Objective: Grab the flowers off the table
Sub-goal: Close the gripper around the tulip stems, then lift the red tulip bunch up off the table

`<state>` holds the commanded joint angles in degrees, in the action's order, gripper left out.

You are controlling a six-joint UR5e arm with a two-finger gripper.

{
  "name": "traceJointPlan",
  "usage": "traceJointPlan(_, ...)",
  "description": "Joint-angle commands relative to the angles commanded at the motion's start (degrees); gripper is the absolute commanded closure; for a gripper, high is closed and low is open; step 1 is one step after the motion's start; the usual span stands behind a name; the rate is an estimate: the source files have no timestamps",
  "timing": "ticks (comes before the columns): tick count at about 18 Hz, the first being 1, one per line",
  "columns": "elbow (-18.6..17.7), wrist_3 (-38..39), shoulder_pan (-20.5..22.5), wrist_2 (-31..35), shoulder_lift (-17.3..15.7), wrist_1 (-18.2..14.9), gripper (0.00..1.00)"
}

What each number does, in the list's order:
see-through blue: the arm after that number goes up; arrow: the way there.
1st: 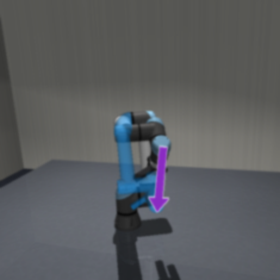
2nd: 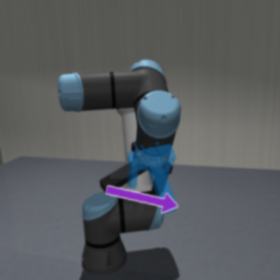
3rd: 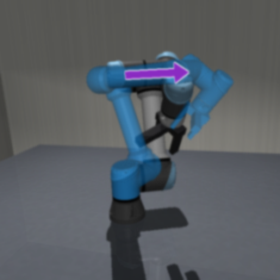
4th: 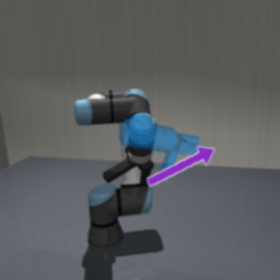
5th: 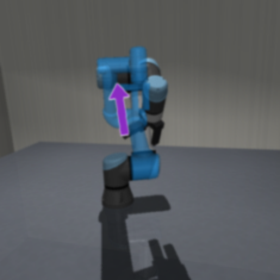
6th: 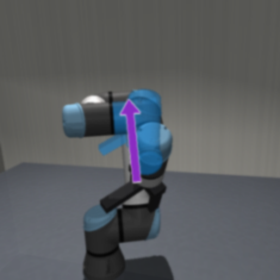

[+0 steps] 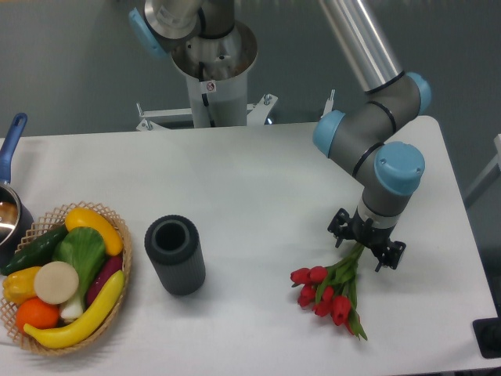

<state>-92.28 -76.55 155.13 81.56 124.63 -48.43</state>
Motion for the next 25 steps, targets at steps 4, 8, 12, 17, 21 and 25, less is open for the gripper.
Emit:
traceJointPlan(4,0.2,0.0,0.1,-0.1,-0.1,0.0,0.45)
traceJointPlan(8,0.3,0.1,0.1,-0.1,-0.2,0.0,0.68)
traceJointPlan(12,0.5,0.2,0.1,0.0,-0.3,0.0,0.84)
traceJointPlan(17,0.7,0.3,0.3,-0.1,-0.7,0.0,0.92)
traceJointPlan(21,1.7,-0.1,0.5,-0.4,-4.0,0.0,0.92)
traceJointPlan(25,2.5,0.4,2.2,-8.2,-8.3,-0.1,0.92)
